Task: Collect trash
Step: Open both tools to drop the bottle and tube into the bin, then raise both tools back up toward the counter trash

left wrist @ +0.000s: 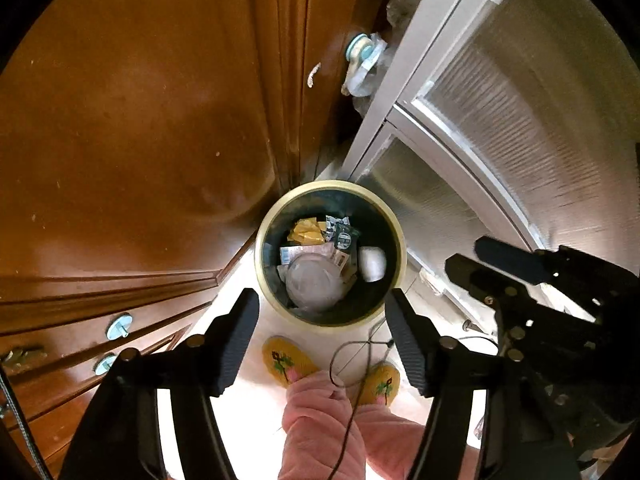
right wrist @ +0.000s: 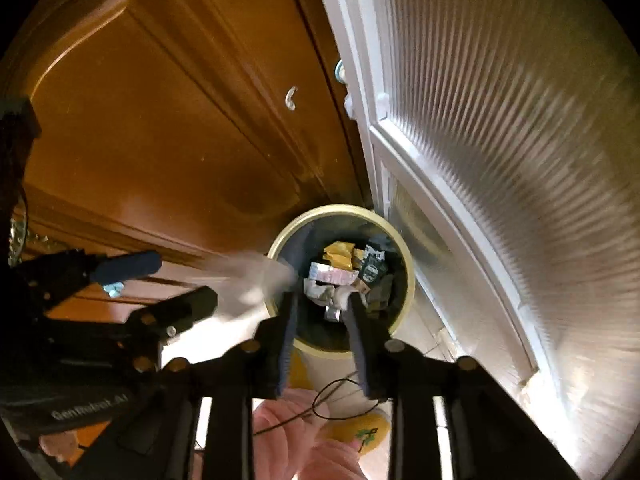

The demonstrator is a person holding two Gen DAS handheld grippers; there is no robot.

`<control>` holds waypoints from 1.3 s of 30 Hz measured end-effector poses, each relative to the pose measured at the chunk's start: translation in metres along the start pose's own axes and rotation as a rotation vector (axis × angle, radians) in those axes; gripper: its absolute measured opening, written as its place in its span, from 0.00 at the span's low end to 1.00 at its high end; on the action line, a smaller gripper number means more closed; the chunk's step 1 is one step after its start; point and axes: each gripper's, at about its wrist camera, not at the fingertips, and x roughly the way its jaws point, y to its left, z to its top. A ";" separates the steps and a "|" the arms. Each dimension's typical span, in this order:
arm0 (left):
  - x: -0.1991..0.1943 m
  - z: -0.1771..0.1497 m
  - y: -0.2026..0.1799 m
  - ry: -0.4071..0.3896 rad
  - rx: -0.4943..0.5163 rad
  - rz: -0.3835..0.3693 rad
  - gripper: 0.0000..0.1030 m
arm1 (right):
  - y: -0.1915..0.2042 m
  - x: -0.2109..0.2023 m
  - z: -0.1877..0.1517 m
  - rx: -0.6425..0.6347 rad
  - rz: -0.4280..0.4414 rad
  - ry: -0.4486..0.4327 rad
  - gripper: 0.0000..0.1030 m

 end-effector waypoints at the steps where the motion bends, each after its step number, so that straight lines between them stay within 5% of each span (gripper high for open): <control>1: 0.002 0.001 0.002 0.001 -0.002 -0.001 0.64 | 0.000 -0.003 0.001 -0.003 -0.003 -0.003 0.31; 7: -0.022 0.005 -0.004 0.003 0.005 0.000 0.64 | 0.005 -0.032 0.007 -0.047 -0.038 -0.017 0.33; 24: -0.178 -0.013 -0.035 -0.084 0.046 -0.046 0.64 | 0.041 -0.152 -0.001 -0.044 -0.061 -0.073 0.33; 39: -0.346 -0.023 -0.063 -0.334 0.122 -0.031 0.64 | 0.067 -0.312 0.005 -0.075 -0.088 -0.305 0.33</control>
